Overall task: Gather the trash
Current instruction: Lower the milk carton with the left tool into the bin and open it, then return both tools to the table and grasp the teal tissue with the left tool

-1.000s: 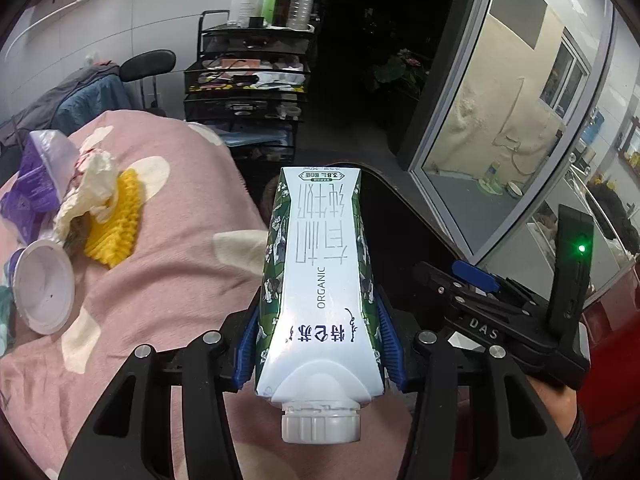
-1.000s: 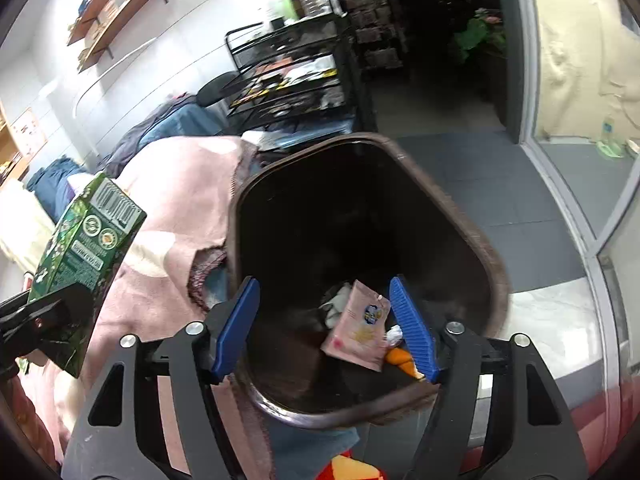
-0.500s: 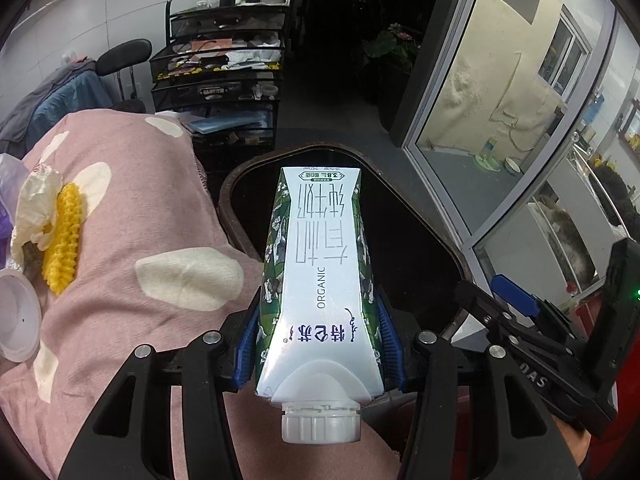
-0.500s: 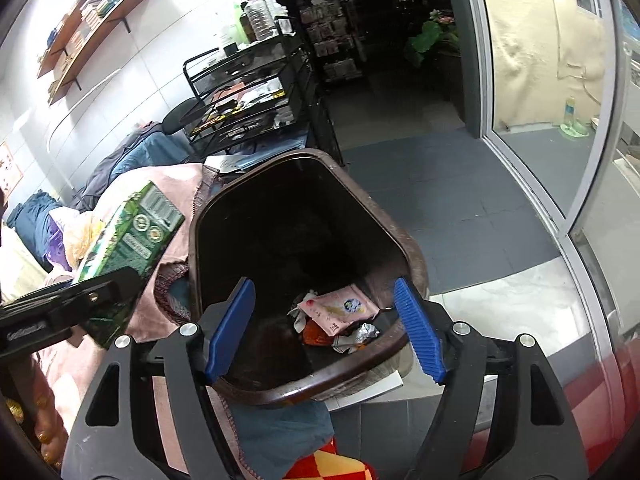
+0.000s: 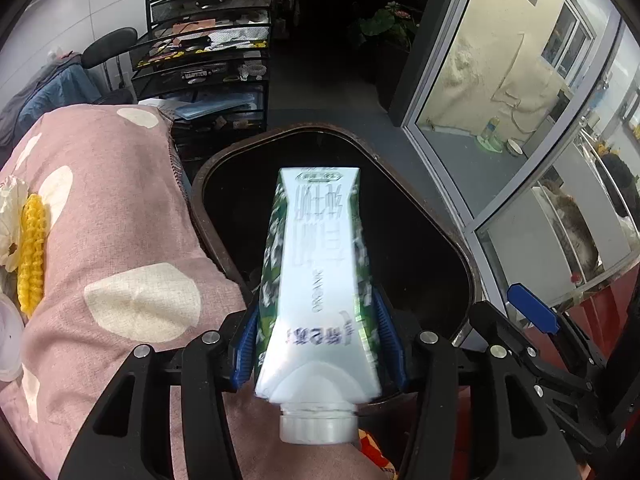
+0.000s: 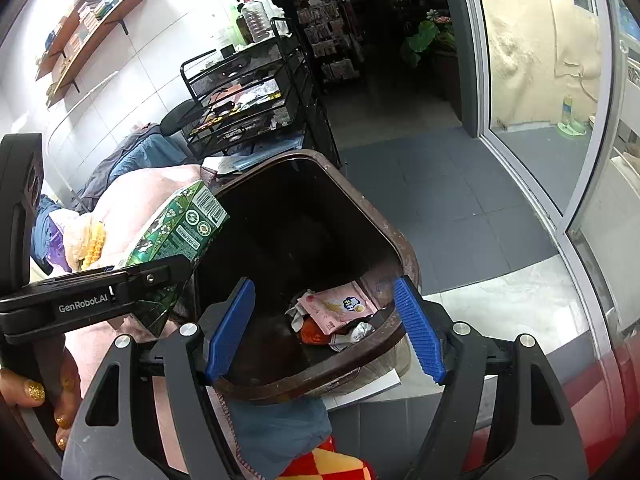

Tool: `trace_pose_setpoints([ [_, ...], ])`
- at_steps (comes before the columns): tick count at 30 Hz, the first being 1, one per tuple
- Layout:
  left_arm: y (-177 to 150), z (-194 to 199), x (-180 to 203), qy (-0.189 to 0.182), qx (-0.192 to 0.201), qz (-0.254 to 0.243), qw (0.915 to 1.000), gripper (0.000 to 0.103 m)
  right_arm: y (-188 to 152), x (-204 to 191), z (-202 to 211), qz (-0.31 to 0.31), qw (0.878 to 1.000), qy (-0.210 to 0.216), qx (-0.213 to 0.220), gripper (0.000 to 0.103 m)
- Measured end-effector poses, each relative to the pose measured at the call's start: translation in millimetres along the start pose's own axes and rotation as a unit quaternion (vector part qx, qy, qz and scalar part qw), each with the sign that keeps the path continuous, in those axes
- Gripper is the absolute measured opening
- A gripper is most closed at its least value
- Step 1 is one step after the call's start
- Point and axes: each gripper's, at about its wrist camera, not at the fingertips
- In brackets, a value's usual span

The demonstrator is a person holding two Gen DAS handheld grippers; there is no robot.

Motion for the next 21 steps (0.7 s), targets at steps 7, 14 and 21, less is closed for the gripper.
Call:
trace_pose_setpoints([
  [7,0.2,9.8,-1.1,0.02,0.018,-0.009,0.9996,0.089,1.0,3.7,-0.9,-0.007,1.0,-0.009,0.002,0.084],
  [14,-6.0,33.5,-8.2,0.027,0.048,-0.004,0.9985,0.095,-0.6,2.2,-1.9,-0.004,1.0,-0.009,0.0,0.086],
  [21,-24.8,61.1,-13.5,0.051,0.078,-0.016,0.9955,0.097,-7.3,-7.4,-2.5,0.006,1.0,0.0,-0.004,0.086],
])
Point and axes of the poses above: each gripper's, at about its wrist camera, not at the fingertips, and z roughly against the way its jaws point, x to its right, y to its top, and after that the axes turned 9 degrees about -z, right-handed
